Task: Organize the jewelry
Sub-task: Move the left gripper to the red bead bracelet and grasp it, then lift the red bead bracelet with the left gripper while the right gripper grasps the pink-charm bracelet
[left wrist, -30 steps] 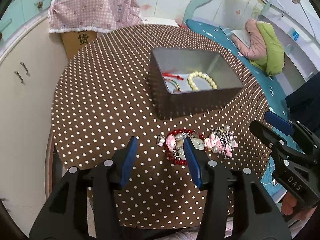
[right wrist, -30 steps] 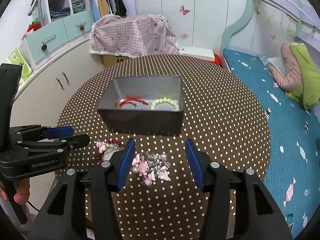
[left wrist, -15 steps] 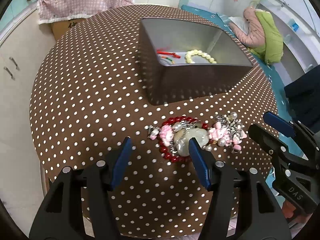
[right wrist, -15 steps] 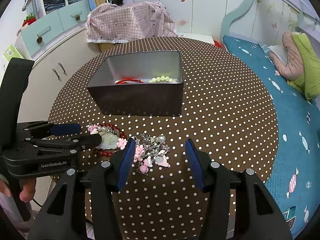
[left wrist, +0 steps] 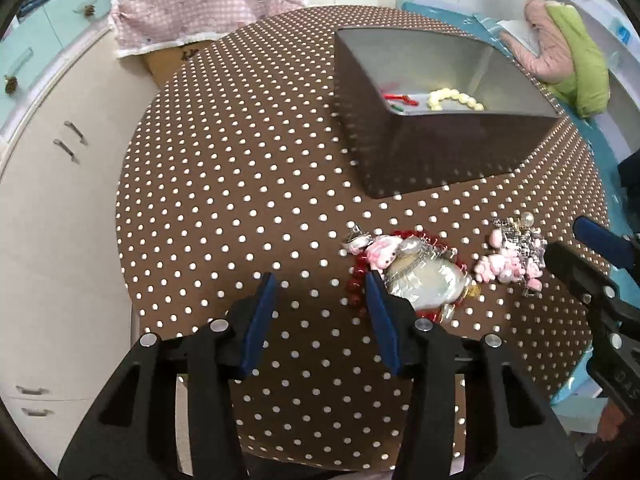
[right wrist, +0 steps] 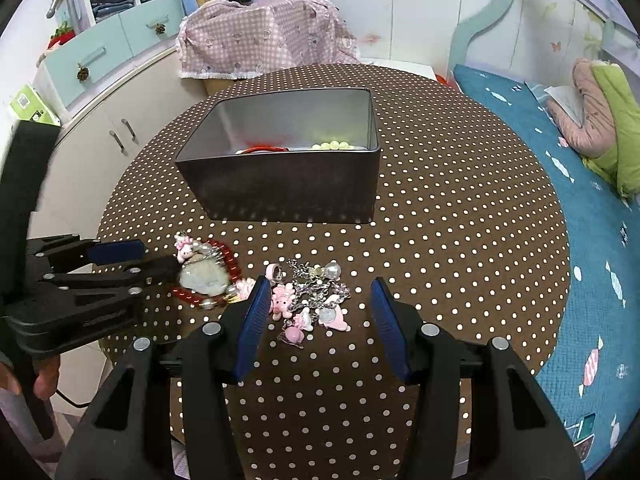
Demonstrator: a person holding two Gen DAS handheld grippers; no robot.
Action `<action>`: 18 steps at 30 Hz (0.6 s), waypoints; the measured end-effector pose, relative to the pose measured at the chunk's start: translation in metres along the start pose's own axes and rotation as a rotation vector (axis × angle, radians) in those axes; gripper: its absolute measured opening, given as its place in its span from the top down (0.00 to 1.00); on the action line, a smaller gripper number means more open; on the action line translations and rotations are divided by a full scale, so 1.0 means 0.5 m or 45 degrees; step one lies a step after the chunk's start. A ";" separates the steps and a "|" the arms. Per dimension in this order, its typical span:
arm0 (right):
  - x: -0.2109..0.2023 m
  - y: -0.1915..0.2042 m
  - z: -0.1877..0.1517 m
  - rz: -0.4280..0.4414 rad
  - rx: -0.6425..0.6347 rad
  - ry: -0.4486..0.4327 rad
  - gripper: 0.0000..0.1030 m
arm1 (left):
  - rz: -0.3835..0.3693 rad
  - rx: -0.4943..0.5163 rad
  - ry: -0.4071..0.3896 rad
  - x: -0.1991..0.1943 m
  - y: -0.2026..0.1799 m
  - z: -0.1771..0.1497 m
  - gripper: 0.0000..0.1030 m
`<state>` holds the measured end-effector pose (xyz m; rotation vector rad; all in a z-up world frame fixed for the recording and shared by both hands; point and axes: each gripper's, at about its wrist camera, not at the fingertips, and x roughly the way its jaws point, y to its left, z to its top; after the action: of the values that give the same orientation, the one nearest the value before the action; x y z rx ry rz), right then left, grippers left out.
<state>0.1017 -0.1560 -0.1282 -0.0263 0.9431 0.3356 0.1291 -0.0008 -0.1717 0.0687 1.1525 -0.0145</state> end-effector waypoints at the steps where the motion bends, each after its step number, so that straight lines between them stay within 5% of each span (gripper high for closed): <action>1: 0.000 0.001 0.000 -0.001 -0.001 -0.001 0.52 | 0.011 0.005 0.006 -0.004 -0.002 0.001 0.56; 5: 0.003 0.004 0.000 -0.001 -0.003 0.001 0.52 | -0.011 0.035 -0.002 -0.016 -0.021 -0.009 0.93; 18: 0.003 0.015 0.013 0.030 -0.020 -0.022 0.52 | -0.307 -0.094 -0.120 -0.099 0.027 -0.010 0.93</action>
<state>0.1053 -0.1475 -0.1244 -0.0267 0.9244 0.3646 0.1053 0.0118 -0.1279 -0.1355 1.0607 -0.1866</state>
